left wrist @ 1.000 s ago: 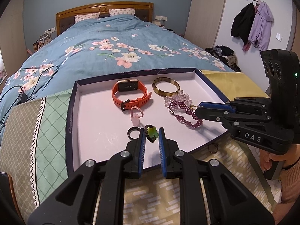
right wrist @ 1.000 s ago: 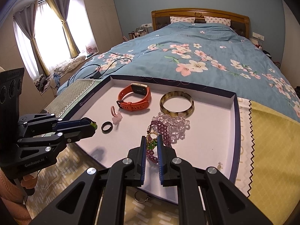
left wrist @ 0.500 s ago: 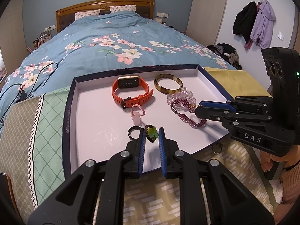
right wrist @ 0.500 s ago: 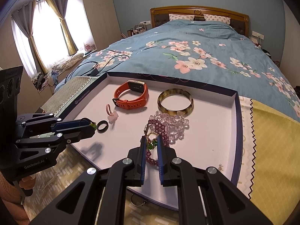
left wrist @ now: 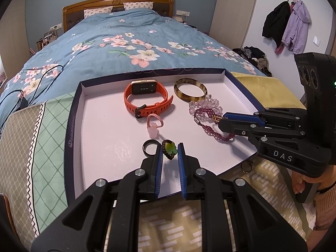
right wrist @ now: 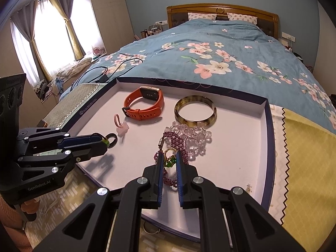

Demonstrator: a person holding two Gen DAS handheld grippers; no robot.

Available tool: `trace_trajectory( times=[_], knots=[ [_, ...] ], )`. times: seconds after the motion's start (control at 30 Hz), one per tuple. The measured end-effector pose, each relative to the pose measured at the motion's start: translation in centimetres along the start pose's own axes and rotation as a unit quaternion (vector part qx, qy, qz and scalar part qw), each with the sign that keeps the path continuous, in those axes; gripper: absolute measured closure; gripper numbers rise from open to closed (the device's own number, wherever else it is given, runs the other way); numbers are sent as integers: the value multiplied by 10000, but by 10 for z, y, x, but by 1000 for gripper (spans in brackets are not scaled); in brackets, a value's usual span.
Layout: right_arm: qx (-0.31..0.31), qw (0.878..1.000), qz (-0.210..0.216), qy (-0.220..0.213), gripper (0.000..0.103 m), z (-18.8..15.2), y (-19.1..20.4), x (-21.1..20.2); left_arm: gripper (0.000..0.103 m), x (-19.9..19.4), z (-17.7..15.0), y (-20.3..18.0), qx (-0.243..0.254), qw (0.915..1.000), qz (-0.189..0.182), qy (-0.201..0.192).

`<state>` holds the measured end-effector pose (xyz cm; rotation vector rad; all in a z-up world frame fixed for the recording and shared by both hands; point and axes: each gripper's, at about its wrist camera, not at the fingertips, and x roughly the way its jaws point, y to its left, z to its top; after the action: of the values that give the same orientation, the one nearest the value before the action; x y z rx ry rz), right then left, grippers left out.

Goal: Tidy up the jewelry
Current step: 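Lower the rings into the box and open both tools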

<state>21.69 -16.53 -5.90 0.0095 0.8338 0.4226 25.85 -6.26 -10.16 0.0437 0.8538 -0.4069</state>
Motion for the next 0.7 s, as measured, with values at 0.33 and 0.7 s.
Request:
trace_trajectory(
  times=[0.33, 0.7],
  knots=[
    [45, 10000, -25, -27, 92, -2, -1, 2, 87, 0, 0, 6, -154, 9999, -71, -27],
    [245, 9994, 1, -233, 85, -2, -9, -13, 72, -27, -2, 9, -178, 9989, -37, -431]
  ],
)
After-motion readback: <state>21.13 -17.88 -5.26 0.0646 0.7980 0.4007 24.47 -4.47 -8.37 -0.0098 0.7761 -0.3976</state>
